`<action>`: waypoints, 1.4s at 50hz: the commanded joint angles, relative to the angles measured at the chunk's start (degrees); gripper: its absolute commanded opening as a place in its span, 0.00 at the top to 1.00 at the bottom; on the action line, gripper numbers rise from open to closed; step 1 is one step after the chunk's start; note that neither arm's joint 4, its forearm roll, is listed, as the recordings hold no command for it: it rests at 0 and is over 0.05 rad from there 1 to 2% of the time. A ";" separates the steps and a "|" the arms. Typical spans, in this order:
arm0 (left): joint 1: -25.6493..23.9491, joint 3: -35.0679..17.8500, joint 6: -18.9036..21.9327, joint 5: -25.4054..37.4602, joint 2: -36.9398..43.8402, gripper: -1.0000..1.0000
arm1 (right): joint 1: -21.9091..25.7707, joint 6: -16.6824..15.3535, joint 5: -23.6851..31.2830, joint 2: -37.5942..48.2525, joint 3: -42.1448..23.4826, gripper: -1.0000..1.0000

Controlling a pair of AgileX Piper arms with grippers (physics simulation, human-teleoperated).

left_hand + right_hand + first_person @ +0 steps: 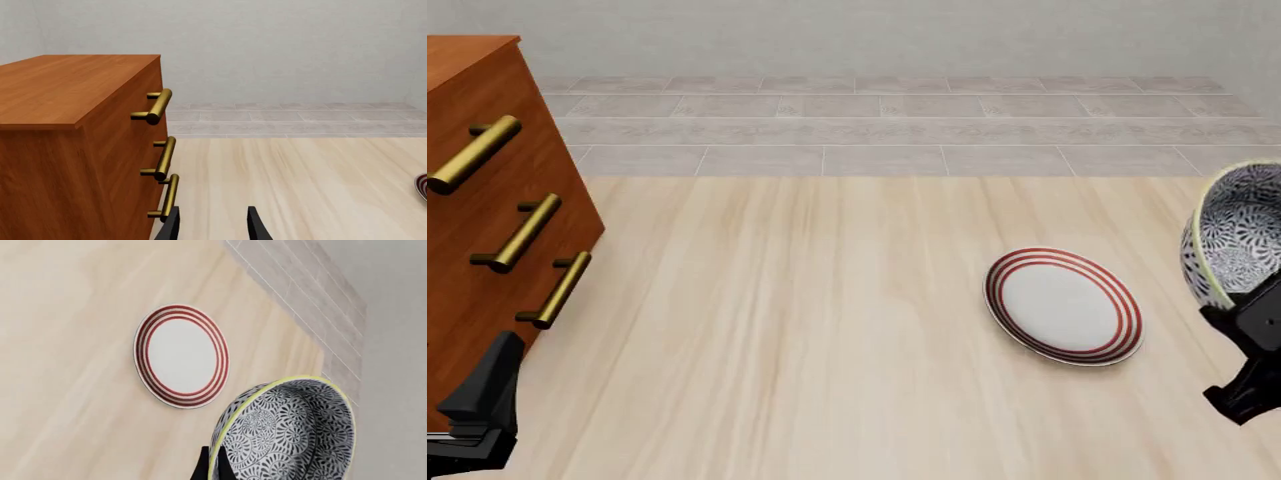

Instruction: Put the bowl on top of the cabinet.

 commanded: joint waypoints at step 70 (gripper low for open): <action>-0.06 0.16 -0.05 -0.09 -0.04 0.00 | 24.24 -23.12 -17.58 23.59 -9.79 1.00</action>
